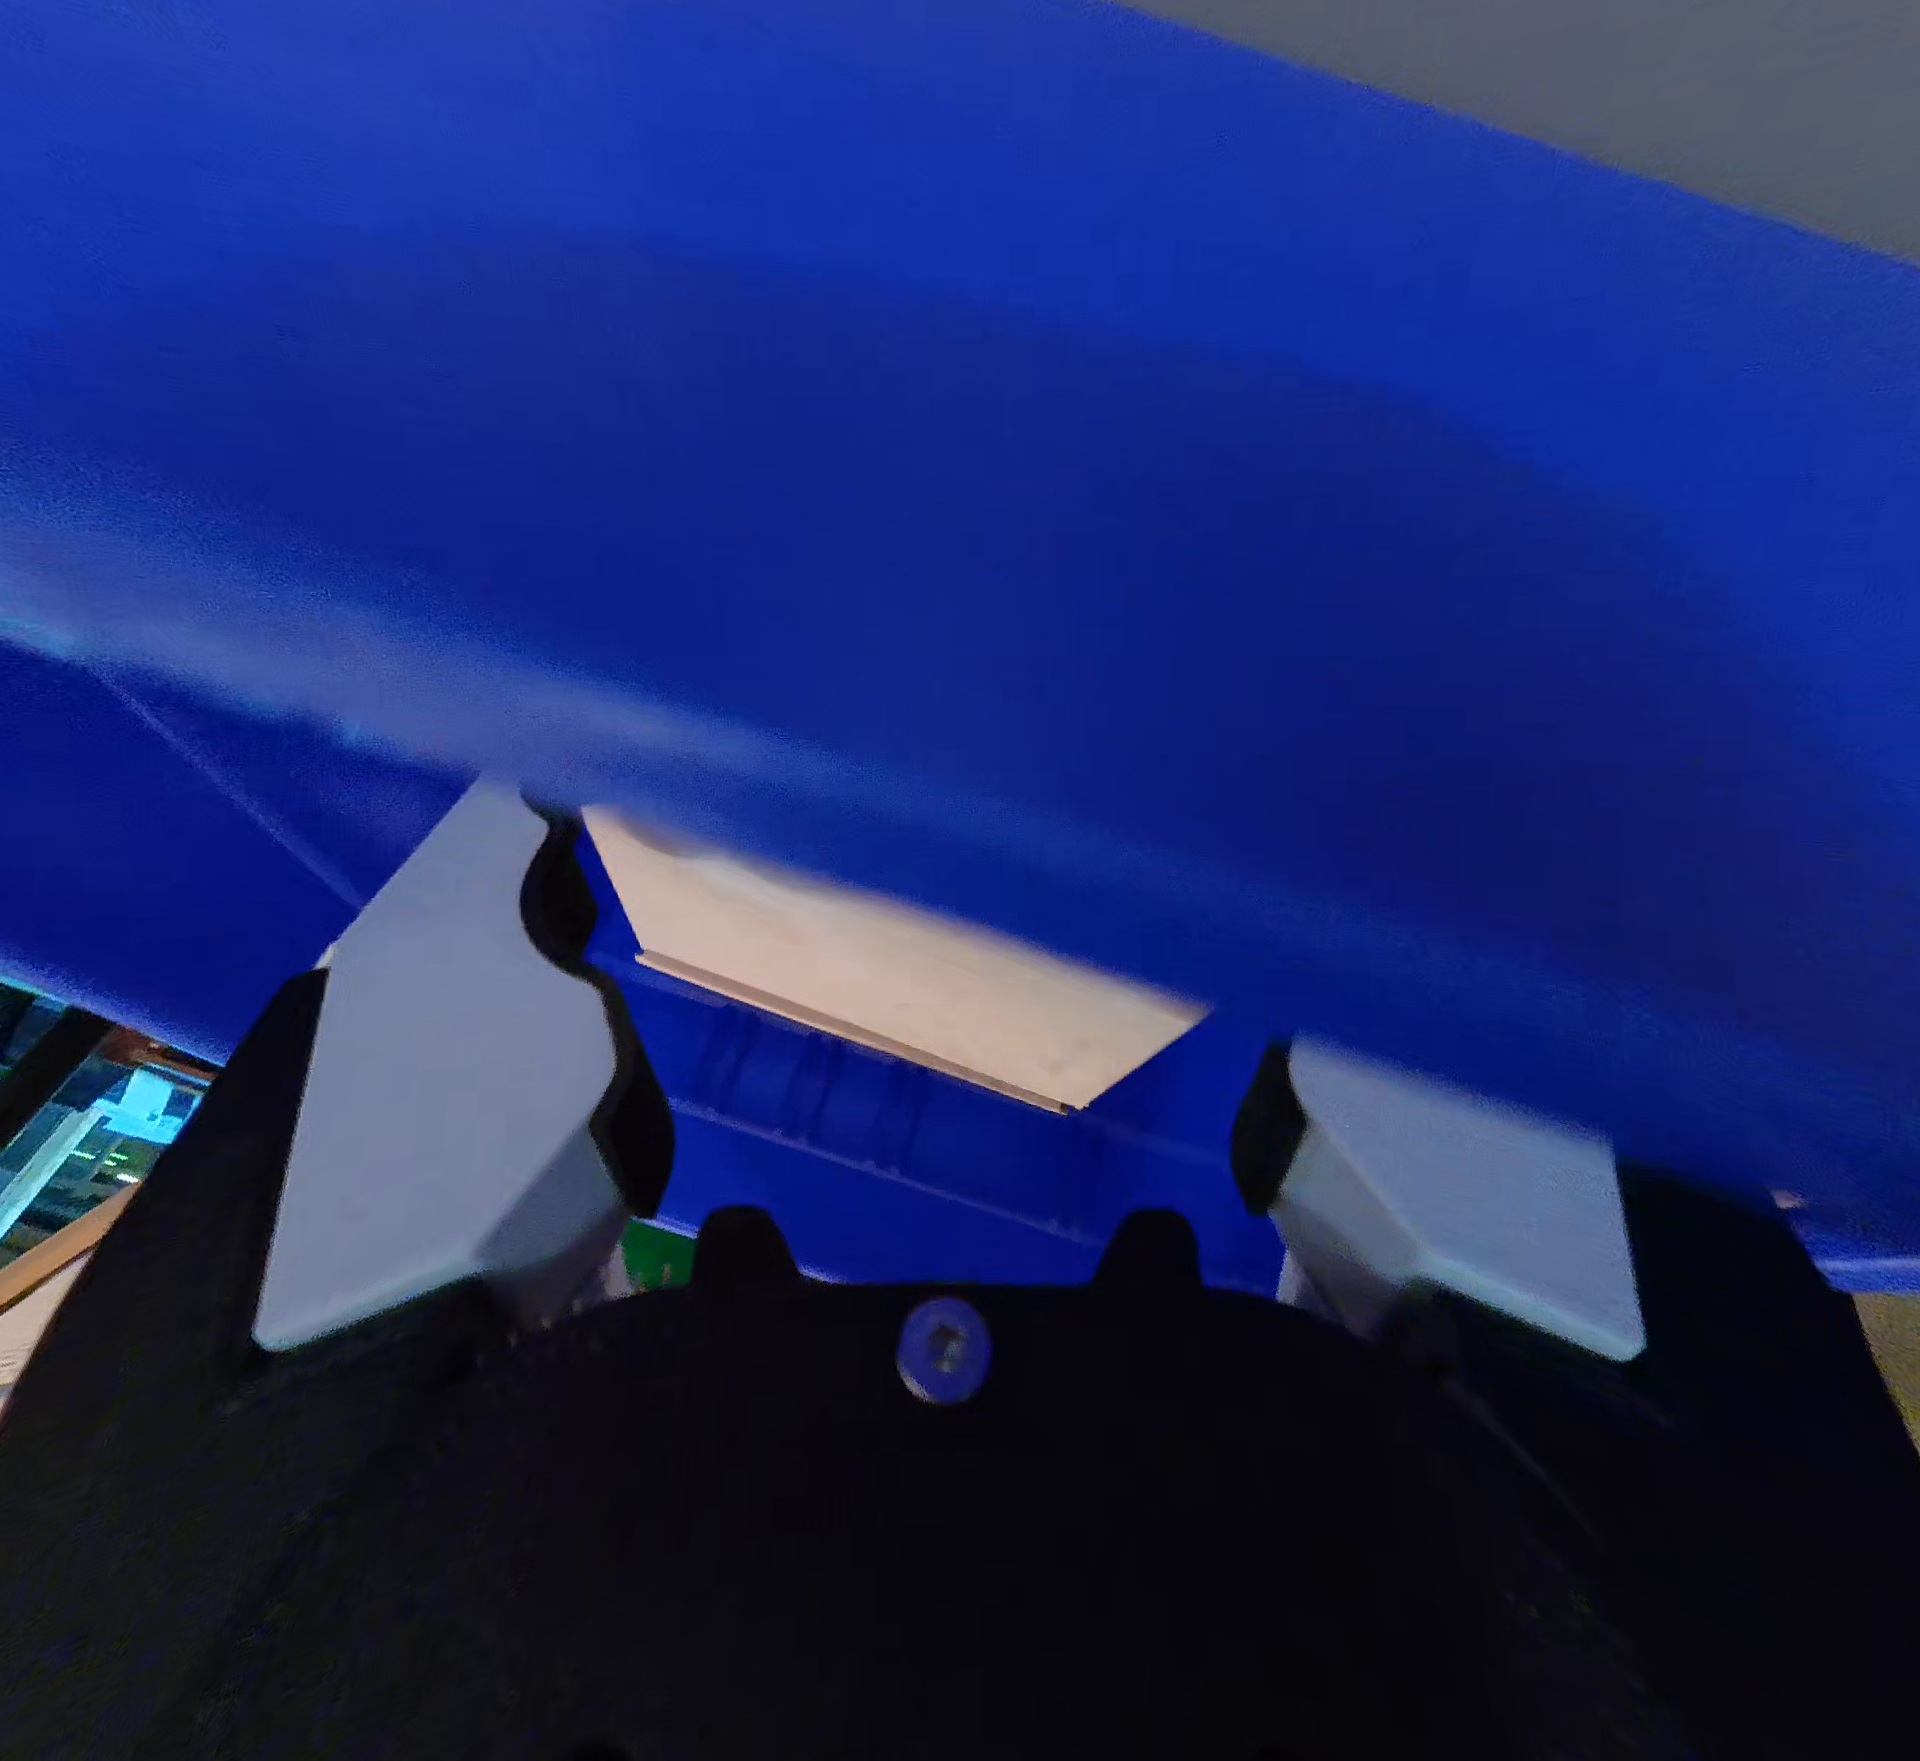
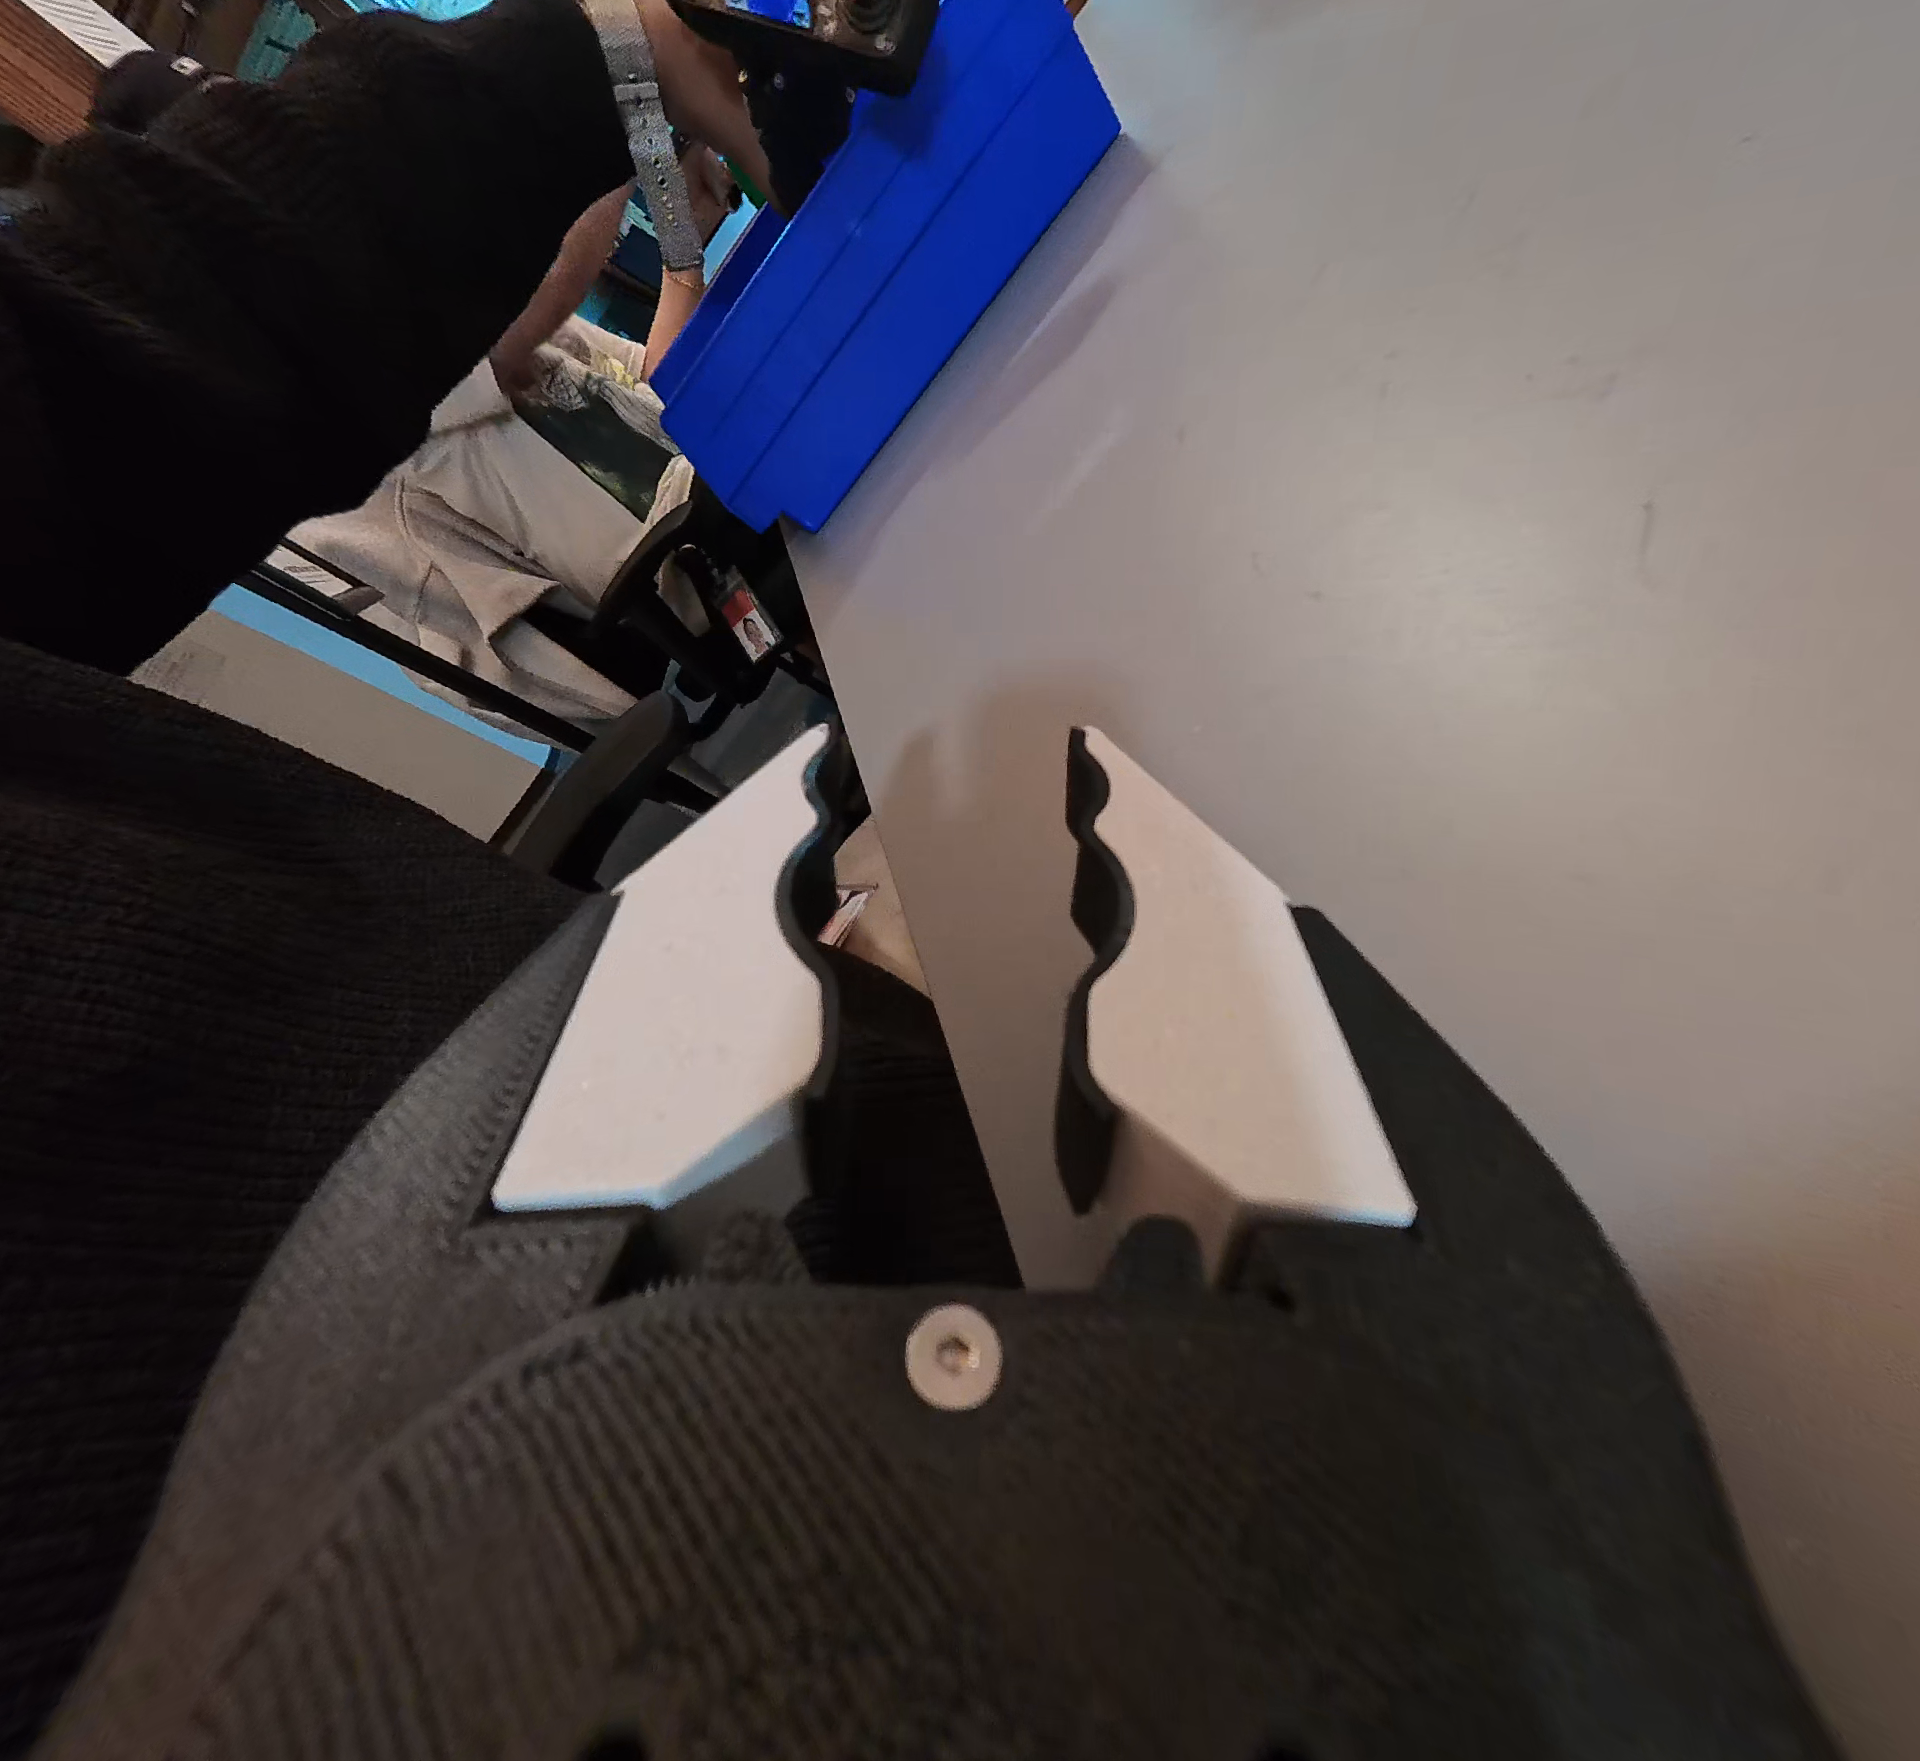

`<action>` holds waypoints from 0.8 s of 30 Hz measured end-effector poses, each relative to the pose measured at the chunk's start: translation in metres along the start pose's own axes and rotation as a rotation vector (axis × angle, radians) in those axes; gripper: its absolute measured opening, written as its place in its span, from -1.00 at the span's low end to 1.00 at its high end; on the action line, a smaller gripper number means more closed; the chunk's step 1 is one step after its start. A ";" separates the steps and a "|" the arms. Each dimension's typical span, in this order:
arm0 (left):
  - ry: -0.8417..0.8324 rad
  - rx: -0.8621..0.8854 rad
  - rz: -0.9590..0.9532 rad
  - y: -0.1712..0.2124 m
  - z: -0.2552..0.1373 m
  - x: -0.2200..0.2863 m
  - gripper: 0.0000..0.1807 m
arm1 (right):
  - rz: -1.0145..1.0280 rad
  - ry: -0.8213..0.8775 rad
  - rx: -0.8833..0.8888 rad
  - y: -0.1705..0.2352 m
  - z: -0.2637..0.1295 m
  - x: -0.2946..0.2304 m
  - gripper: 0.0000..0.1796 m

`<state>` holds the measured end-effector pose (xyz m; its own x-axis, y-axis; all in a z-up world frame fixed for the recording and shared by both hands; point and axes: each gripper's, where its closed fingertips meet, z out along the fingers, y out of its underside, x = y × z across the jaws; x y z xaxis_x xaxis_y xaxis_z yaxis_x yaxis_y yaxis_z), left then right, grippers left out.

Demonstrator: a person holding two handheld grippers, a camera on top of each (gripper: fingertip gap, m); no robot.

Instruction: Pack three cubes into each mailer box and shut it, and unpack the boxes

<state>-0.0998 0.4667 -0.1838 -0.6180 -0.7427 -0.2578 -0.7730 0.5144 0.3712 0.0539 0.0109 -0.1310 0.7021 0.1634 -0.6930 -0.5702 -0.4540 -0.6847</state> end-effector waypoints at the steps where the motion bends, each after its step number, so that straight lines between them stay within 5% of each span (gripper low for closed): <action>1: 0.005 0.003 -0.001 0.000 -0.001 0.001 0.57 | -0.002 0.002 0.000 0.000 0.000 0.000 -0.53; 17: -0.091 0.100 -0.171 0.055 -0.068 -0.002 0.56 | -0.014 0.025 -0.008 0.002 0.002 0.002 -0.53; 24: -0.226 0.305 -0.178 0.019 -0.150 -0.011 0.55 | -0.033 0.036 -0.008 0.002 0.002 0.002 -0.54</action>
<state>-0.0866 0.4205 -0.0403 -0.4608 -0.7360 -0.4959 -0.8564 0.5154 0.0307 0.0532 0.0115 -0.1339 0.7351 0.1469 -0.6618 -0.5435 -0.4559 -0.7048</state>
